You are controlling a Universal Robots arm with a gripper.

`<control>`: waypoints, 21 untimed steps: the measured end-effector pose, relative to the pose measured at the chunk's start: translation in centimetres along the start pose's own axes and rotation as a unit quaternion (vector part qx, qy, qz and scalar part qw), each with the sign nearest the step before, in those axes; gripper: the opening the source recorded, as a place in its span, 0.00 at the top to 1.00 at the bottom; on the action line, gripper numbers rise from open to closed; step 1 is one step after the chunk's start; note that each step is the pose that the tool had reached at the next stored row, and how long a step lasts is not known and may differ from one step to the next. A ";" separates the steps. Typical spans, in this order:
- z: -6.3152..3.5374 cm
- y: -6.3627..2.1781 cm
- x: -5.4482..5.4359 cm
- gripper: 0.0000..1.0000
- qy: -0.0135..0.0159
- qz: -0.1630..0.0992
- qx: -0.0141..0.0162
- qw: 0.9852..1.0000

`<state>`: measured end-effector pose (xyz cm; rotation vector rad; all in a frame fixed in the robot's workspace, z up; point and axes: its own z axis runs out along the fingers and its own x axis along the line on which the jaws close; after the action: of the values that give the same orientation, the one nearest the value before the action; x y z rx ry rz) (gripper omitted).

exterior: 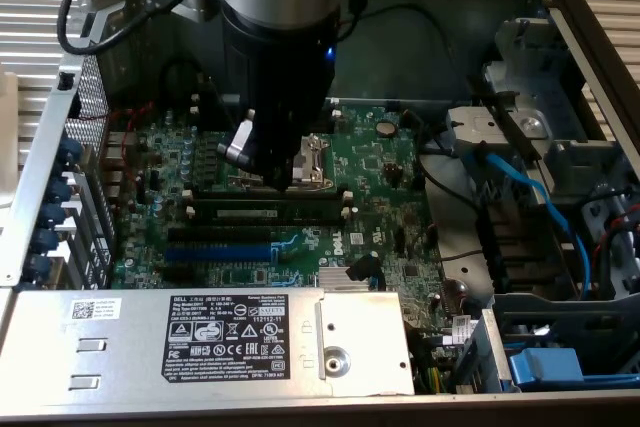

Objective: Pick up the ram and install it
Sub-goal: 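Press down the ram until it locks into place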

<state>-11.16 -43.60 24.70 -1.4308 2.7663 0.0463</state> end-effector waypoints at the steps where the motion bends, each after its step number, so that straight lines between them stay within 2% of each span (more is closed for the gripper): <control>1: 0.00 0.00 0.0 0.90 0.000 0.005 0.000 1.000; 6: 0.00 0.00 0.0 0.90 -0.002 0.030 -0.001 1.000; 11: 0.01 -0.01 0.0 0.90 -0.004 0.057 -0.001 0.998; 16: 0.01 0.00 0.0 0.90 -0.004 0.086 0.000 0.996; 21: 0.01 0.00 0.0 0.90 -0.005 0.115 0.001 0.993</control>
<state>-11.16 -43.60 24.69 -1.0993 2.9068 0.0541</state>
